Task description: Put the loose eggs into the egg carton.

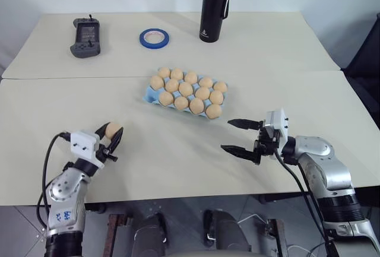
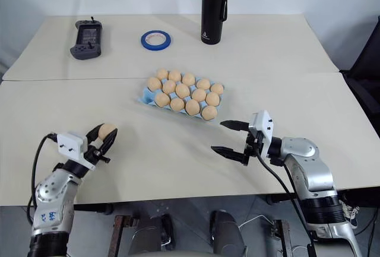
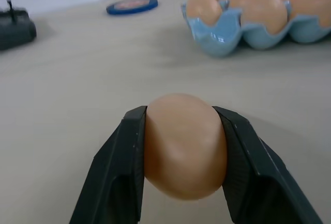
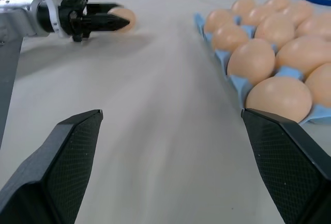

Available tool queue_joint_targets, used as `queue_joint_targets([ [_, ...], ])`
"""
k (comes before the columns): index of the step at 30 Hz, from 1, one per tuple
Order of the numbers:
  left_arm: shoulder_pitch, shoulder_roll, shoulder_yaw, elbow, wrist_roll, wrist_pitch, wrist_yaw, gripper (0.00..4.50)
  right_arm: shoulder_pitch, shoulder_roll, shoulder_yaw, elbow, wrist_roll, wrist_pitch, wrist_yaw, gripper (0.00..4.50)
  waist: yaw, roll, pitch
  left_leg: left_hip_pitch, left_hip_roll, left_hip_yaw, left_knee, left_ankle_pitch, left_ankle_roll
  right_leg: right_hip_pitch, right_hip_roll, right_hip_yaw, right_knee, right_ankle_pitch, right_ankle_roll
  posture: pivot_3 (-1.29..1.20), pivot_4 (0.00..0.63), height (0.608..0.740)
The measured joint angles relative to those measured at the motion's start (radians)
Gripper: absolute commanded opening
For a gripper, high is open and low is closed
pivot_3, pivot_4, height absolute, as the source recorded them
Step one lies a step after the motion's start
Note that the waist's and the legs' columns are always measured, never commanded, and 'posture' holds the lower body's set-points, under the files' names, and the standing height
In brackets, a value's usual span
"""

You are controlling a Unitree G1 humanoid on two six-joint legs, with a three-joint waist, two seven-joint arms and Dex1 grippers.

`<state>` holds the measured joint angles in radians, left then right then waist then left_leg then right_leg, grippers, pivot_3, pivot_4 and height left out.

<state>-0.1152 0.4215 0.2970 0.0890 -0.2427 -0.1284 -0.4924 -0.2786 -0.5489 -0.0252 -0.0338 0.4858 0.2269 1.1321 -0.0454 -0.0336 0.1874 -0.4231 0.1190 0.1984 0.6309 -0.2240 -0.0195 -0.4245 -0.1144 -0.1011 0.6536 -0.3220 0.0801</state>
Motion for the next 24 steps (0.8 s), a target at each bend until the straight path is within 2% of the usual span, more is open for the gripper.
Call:
queue_joint_targets([
  [4, -0.169, 0.038, -0.016, 0.100, -0.016, 0.019, -0.061, 1.58, 0.028, 0.006, -0.005, -0.007, 0.001, -0.003, -0.018, 4.50, 0.014, 0.000, 0.000, 0.000, 0.000, 0.001, 0.000, 0.002, 0.003, 0.000, 0.000, 0.000, 0.000, 0.001, 0.001, 0.00, 0.150, 0.740],
  [9, -0.418, 0.043, -0.083, 0.333, -0.004, 0.007, -0.136, 1.58, 0.036, 0.017, -0.005, -0.029, 0.000, -0.006, -0.050, 4.50, 0.019, 0.000, 0.000, -0.001, 0.000, 0.004, 0.000, 0.003, 0.002, 0.000, 0.001, -0.002, 0.000, 0.001, 0.001, 0.00, 0.150, 0.740],
  [16, -0.723, -0.040, -0.120, 0.720, 0.020, -0.061, -0.161, 1.58, 0.081, 0.038, 0.004, -0.108, -0.014, 0.001, -0.133, 4.50, 0.019, 0.000, 0.000, -0.002, -0.001, 0.005, 0.000, 0.003, 0.000, 0.000, 0.002, -0.003, 0.001, 0.001, 0.002, 0.00, 0.150, 0.740],
  [19, -0.782, -0.079, -0.137, 0.819, 0.029, -0.097, -0.184, 1.58, 0.110, 0.046, 0.008, -0.177, -0.014, 0.024, -0.180, 4.50, 0.014, 0.000, 0.000, -0.002, -0.001, 0.005, 0.000, 0.003, -0.001, 0.000, 0.002, -0.003, 0.000, 0.001, 0.002, 0.00, 0.150, 0.740],
  [24, -0.788, -0.093, -0.148, 0.905, 0.043, -0.116, -0.202, 1.58, 0.142, 0.046, 0.010, -0.260, -0.012, 0.078, -0.241, 4.50, 0.013, 0.000, 0.000, -0.002, 0.000, 0.004, 0.000, 0.003, -0.001, -0.001, 0.003, -0.003, 0.001, 0.001, 0.002, 0.00, 0.150, 0.740],
])
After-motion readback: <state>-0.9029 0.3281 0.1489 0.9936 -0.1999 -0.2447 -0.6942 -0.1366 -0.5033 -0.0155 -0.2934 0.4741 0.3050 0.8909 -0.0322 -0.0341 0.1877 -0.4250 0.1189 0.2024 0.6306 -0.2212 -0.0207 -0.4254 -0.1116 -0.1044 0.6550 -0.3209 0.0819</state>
